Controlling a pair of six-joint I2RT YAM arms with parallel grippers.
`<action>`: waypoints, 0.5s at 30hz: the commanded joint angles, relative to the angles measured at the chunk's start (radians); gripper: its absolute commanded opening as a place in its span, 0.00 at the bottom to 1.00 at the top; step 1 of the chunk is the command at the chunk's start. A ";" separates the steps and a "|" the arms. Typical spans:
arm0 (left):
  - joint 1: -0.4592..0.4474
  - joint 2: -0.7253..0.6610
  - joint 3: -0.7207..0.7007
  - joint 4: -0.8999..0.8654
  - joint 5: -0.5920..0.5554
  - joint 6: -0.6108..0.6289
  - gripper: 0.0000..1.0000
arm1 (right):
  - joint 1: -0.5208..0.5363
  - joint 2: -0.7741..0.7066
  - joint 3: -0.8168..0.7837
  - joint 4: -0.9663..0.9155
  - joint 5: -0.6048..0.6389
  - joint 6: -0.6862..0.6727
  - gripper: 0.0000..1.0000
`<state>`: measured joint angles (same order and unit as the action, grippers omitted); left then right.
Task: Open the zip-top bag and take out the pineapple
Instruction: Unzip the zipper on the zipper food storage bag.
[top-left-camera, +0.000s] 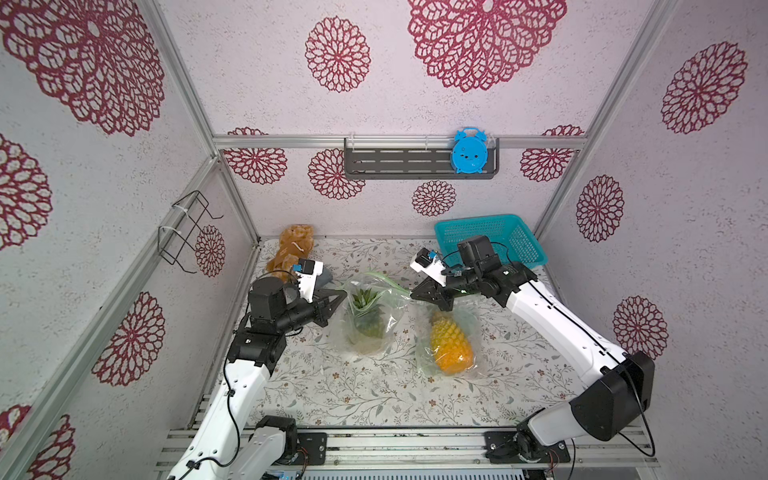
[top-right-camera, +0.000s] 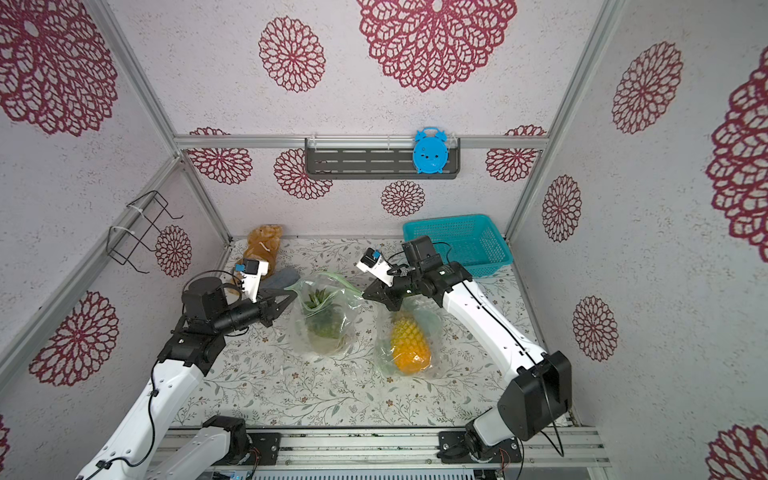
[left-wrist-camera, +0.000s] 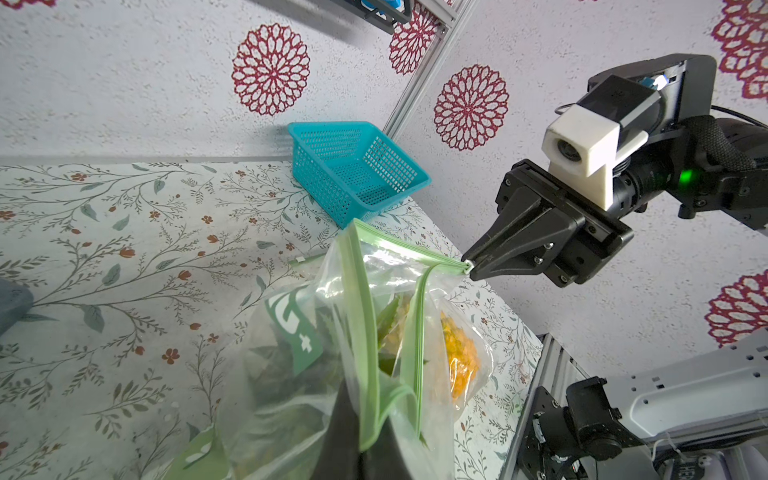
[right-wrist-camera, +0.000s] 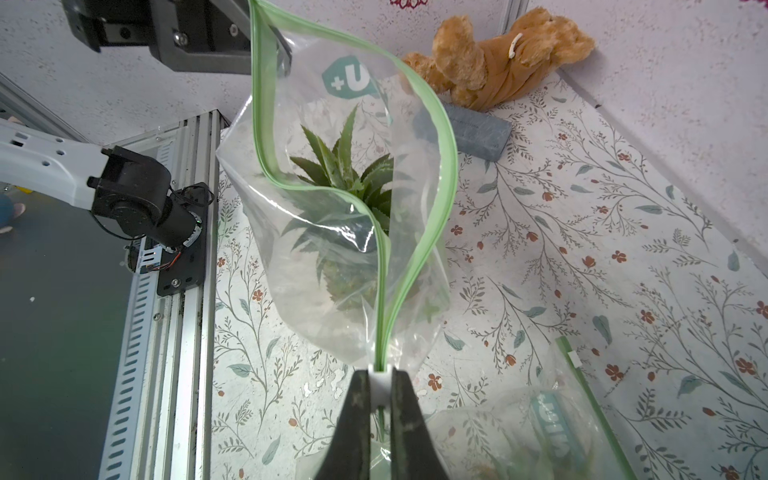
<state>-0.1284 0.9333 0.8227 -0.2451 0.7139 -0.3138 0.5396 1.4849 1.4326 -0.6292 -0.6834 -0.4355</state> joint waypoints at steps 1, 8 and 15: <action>-0.014 0.004 0.027 -0.039 0.016 0.020 0.00 | 0.008 -0.008 -0.008 -0.018 0.008 -0.006 0.00; -0.029 0.012 0.024 -0.076 -0.016 0.026 0.00 | 0.011 -0.023 -0.055 -0.006 0.050 0.007 0.00; -0.054 0.000 0.013 -0.108 -0.070 0.039 0.00 | 0.012 -0.037 -0.078 0.006 0.060 0.021 0.00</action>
<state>-0.1673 0.9382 0.8318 -0.3107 0.6750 -0.2985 0.5453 1.4845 1.3521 -0.6262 -0.6315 -0.4320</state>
